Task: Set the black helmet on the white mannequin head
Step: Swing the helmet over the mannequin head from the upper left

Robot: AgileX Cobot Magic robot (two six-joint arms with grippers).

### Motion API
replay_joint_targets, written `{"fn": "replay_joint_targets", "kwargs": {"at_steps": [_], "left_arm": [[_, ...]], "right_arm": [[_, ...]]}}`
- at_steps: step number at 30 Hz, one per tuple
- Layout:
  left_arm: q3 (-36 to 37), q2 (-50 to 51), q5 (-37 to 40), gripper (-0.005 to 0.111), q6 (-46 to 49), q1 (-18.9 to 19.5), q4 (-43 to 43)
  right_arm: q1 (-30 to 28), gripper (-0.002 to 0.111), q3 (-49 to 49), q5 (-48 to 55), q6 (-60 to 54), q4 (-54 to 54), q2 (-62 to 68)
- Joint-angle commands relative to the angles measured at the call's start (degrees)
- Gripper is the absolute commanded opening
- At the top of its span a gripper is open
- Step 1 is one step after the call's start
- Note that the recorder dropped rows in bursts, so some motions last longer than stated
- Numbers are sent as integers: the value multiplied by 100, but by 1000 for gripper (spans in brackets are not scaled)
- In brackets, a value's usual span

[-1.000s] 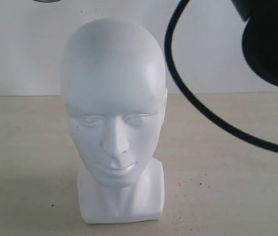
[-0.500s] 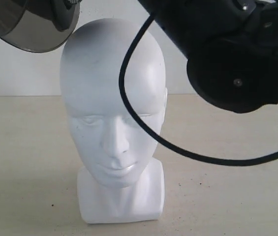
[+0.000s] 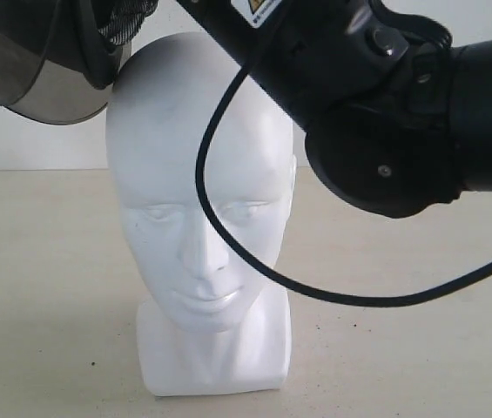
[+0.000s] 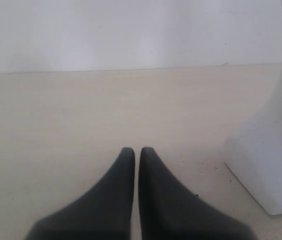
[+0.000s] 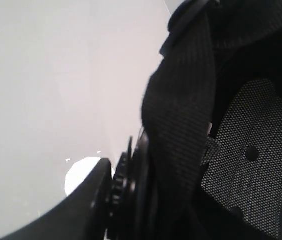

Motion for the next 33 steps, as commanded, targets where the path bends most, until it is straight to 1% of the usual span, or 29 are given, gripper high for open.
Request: {"fn": "replay_joint_targets", "kwargs": {"at_steps": [1,6,11,18,21,27,33], "left_arm": [[18,-22,12,5,49,-10,-52],[18,-22,12,5,49,-10,-52],[18,-22,12,5,49,-10,-52],[18,-22,12,5,49,-10,-52],[18,-22,12,5,49,-10,-52],[18,-22,12,5,49,-10,-52],[18,-22,12,5,49,-10,-52]], "right_arm": [[-2,0,-138,-618,-366,-378,-117],[-2,0,-138,-618,-406,-369,-3],[-2,0,-150,-618,-451,-77,-3],[-15,0,-312,-618,-528,-195,-3],[-3,0,-312,-618,-599,40,-3],[254,0,-312,-618,-973,312,12],[469,0,-312,-618,-973,661,12]]}}
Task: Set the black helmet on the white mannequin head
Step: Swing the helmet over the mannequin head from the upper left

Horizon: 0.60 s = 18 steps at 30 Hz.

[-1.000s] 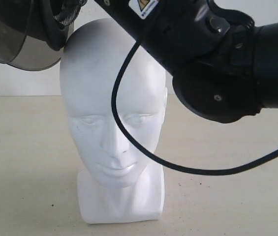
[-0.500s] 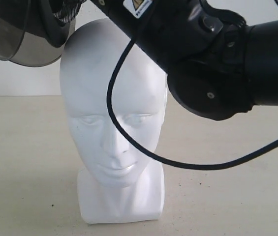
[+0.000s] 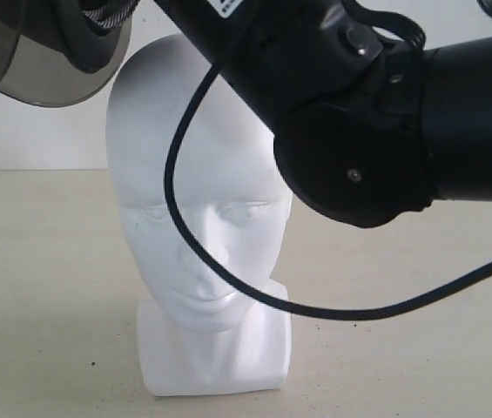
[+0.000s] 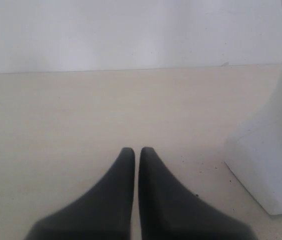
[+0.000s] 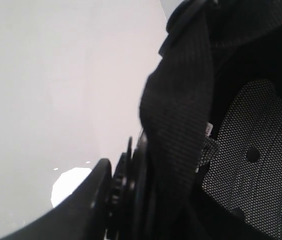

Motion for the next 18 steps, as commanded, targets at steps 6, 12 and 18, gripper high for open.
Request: {"fn": "replay_joint_targets", "kwargs": {"at_steps": [6,12,18], "left_arm": [[18,-22,12,5,49,-10,-52],[18,-22,12,5,49,-10,-52],[18,-22,12,5,49,-10,-52]], "right_arm": [[400,0,-138,-573,-270,461,-104],[519,0,228,-573,-415,942,-378],[519,0,1022,-573,-582,1234,-1013]]}}
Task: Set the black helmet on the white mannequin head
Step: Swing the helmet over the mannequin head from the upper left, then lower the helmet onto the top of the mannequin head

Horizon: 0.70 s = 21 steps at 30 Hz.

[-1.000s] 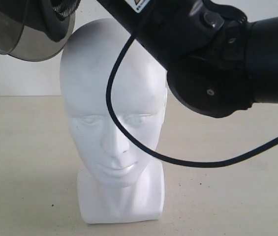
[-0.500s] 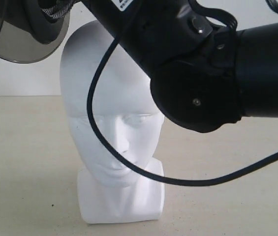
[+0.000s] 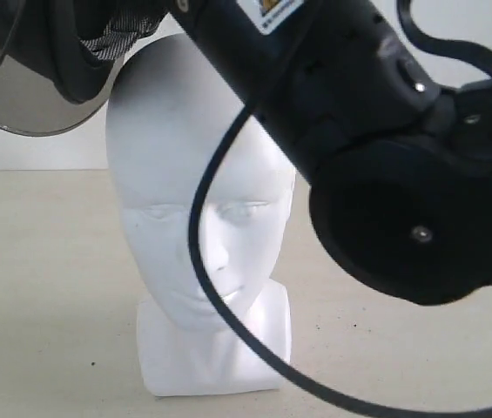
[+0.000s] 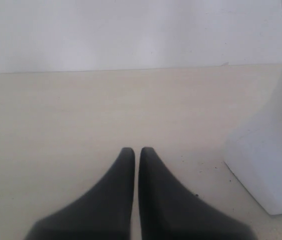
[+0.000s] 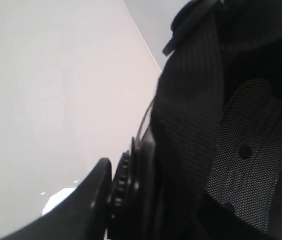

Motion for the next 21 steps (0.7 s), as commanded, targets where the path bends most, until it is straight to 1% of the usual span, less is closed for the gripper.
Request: {"fn": "replay_joint_targets", "kwargs": {"at_steps": [1,10,21], "left_arm": [[18,-22,12,5,49,-10,-52],[18,-22,12,5,49,-10,-52],[18,-22,12,5,49,-10,-52]], "right_arm": [[10,0,402,-564,-244,173,-519],[10,0,948,-564,-166,472,-711],[0,0,1152,-564,-296,701,-695]]}}
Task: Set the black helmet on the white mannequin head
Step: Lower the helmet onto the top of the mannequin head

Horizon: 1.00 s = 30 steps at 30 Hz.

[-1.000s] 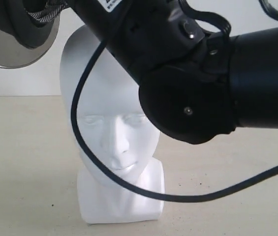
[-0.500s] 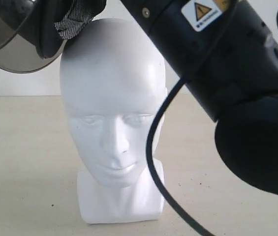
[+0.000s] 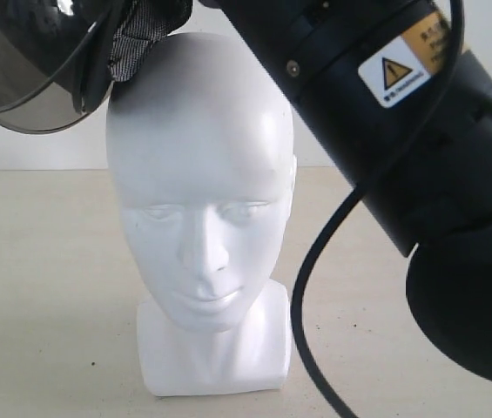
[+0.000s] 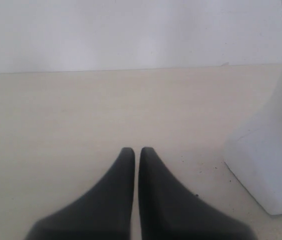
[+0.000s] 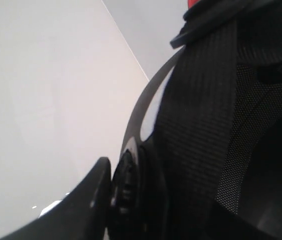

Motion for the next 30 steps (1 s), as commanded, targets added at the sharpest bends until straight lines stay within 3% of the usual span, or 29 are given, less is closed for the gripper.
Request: {"fn": "replay_joint_targets", "kwargs": {"at_steps": [1,30], "left_arm": [[18,-22,12,5,49,-10,-52],[18,-22,12,5,49,-10,-52]], "right_arm": [[-11,0,57,-79,-283,318,-83],[-11,0,57,-79,-365,784,430]]}}
